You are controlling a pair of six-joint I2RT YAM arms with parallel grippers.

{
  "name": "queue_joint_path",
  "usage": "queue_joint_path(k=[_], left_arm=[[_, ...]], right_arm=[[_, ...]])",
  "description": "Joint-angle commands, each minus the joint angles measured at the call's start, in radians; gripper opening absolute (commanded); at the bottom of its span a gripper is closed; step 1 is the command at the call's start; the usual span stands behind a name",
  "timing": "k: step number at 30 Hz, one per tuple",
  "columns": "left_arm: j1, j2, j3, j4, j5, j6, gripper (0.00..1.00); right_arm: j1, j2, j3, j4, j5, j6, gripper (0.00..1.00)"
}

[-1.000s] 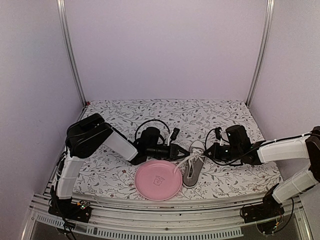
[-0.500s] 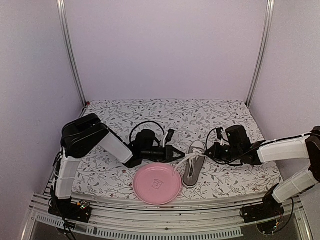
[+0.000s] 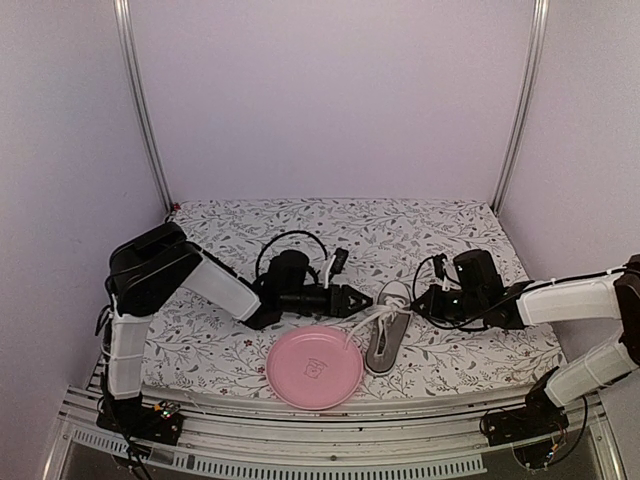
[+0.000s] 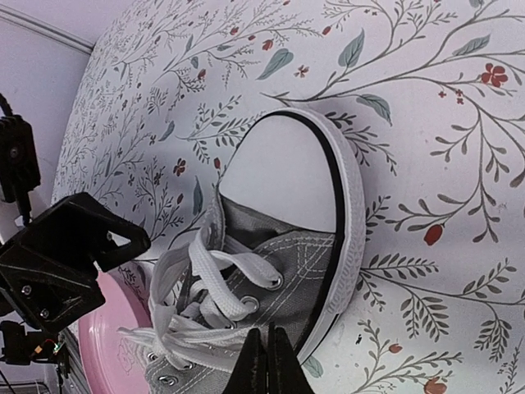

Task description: Tie the shoes

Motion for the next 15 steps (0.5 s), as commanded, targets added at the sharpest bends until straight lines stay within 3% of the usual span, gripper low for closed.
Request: queue_joint_path(k=[1,4,9,15], left_arm=[[0.002,-0.143,0.016,-0.156,-0.120,0.211,0.61],[-0.002,-0.178,0.047,-0.271,-0.154,0.332,0.65],[-0.017,-0.120,0.130,-0.310,0.029,0.506,0.66],[-0.054,0.033,0.356,-0.515,0.122,0.658,0.66]], right_arm=[[-0.010,-0.018,0.038,0.002,-0.031,-0.085,0.03],[-0.010,0.019,0.084,-0.010,-0.056,-0.139,0.03],[-0.010,0.103,0.156,-0.015,-0.069,-0.183,0.05],[-0.009,0.176,0.211,0.009,-0.091,-0.196,0.15]])
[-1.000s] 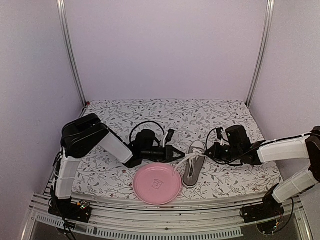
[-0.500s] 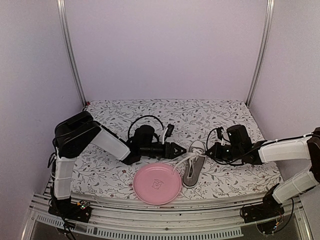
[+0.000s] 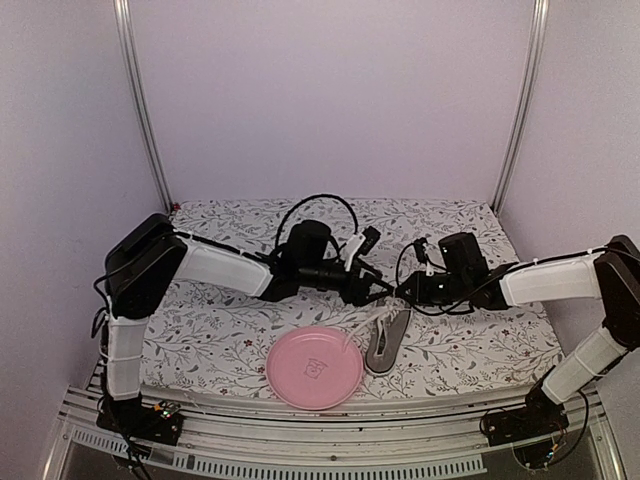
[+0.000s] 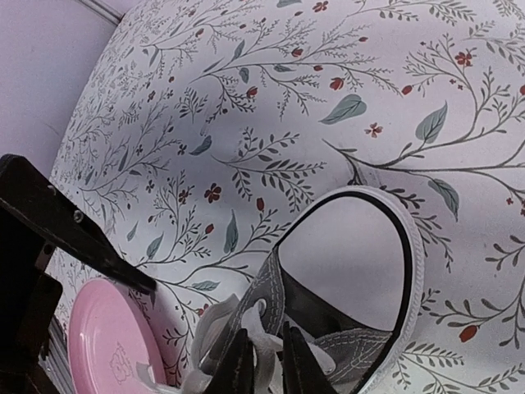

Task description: Tie the shoes

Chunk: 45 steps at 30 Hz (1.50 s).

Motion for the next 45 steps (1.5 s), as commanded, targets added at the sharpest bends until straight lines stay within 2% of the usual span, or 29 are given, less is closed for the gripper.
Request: queue_joint_path(k=[1,5,7,10,15,17,20,25,35,40,45], left_arm=[[-0.033,0.115,0.136,-0.195,0.103,0.160,0.66],[-0.032,0.162,0.189,-0.247,0.139,0.189,0.66],[-0.031,0.162,0.191,-0.263,0.106,0.185,0.66],[-0.019,0.114,0.105,-0.176,0.053,0.117,0.68],[-0.004,0.008,-0.062,-0.039,0.009,-0.065,0.72],[-0.004,-0.021,-0.104,-0.021,0.000,-0.128,0.82],[-0.005,-0.030,-0.131,-0.024,0.003,-0.209,0.87],[-0.018,-0.003,-0.204,0.125,0.091,-0.358,0.87],[-0.098,0.074,-0.189,0.255,0.143,-0.466,0.87],[-0.113,0.080,-0.186,0.262,0.133,-0.479,0.87],[-0.076,-0.032,-0.268,0.204,0.051,-0.428,0.87]], right_arm=[[-0.006,0.037,0.046,0.019,-0.019,-0.029,0.18],[-0.020,-0.018,0.016,0.022,-0.006,-0.018,0.42],[-0.035,-0.064,-0.020,0.022,-0.004,-0.005,0.56],[-0.047,-0.132,-0.084,0.020,0.006,0.021,0.72],[-0.050,-0.196,-0.189,0.054,0.007,0.099,0.90],[-0.050,-0.181,-0.215,0.092,-0.026,0.127,0.92],[-0.049,-0.131,-0.220,0.153,-0.069,0.150,0.94],[-0.050,-0.032,-0.199,0.242,-0.139,0.148,0.94],[-0.049,0.070,-0.150,0.341,-0.225,0.116,0.94],[-0.050,0.081,-0.132,0.337,-0.236,0.099,0.94],[-0.057,0.002,-0.170,0.287,-0.162,0.083,0.94]])
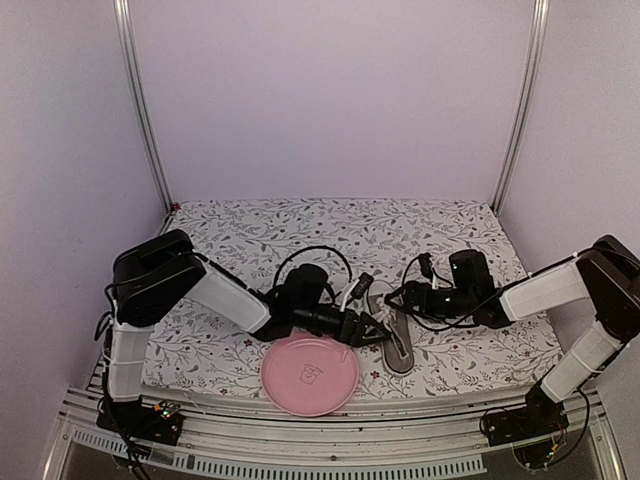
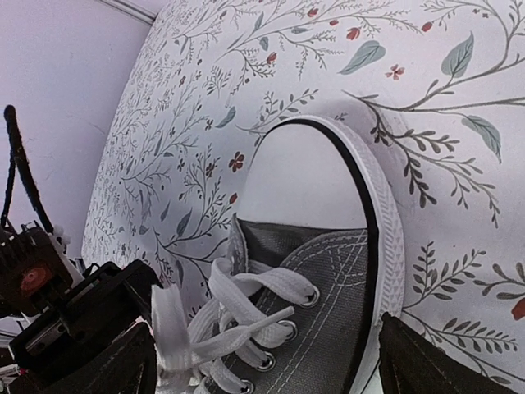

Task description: Tie the shoes

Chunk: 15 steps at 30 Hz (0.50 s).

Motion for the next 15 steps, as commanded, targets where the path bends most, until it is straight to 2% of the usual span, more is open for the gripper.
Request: queue_joint_path(k=[1,4,8,10,15], left_arm=[[0.025,-0.116,-0.068,-0.050,-0.066,0.047,0.87],[0.054,-0.180,-0.062,-0.167,-0.105,0.126,0.87],[0.060,-0.186,0.003,-0.329,-0.171,0.224,0.87],[0.060,-0.186,0.047,-0.364,-0.196,0.256,0.84],[0.051,-0.104,0.167,-0.426,-0.208,0.327,0.66]], right_arm=[[-0.017,-0.084,-0.024,-0.018,0.041,-0.034,0.94],[-0.064,-0.154,-0.065,-0.029,0.023,-0.033,0.95],[-0.083,-0.207,-0.091,-0.037,0.008,-0.021,0.92],[-0.082,-0.201,-0.096,-0.028,0.004,-0.006,0.86],[-0.082,-0.128,-0.072,0.021,-0.030,0.029,0.61]])
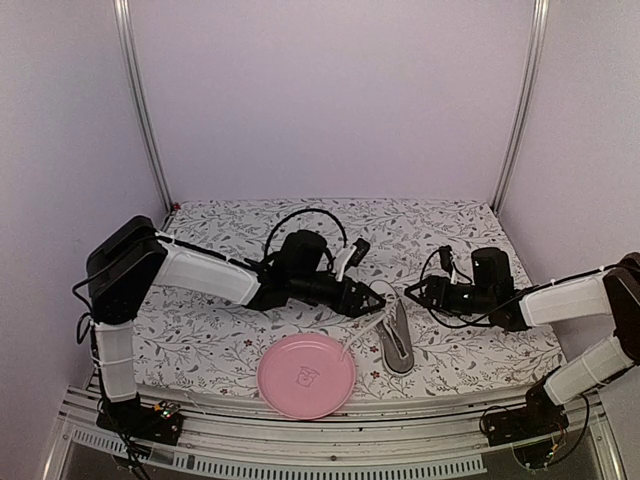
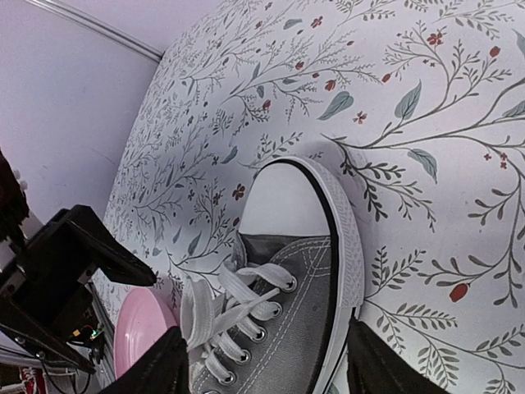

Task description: Tie the shoes

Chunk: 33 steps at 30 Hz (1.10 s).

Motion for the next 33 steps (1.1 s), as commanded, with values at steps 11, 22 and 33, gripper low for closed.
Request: queue_joint_path(k=[11,22,33], left_arm=[[-0.037,0.171,0.238,-0.206,-0.084,0.174,0.59],[-0.037,0.178,0.236,-0.179,-0.081,0.184,0.49],[-0.035,0.177,0.230,-0.163,-0.093,0.173,0.48]], right_arm=[[-0.002,0.170,0.074,0.086,-0.094,0.075,0.50],[-0.002,0.252,0.113,0.146,-0.164,0.102,0.38],[-0.002,0.261,0.096,0.171,-0.178,0.127,0.12]])
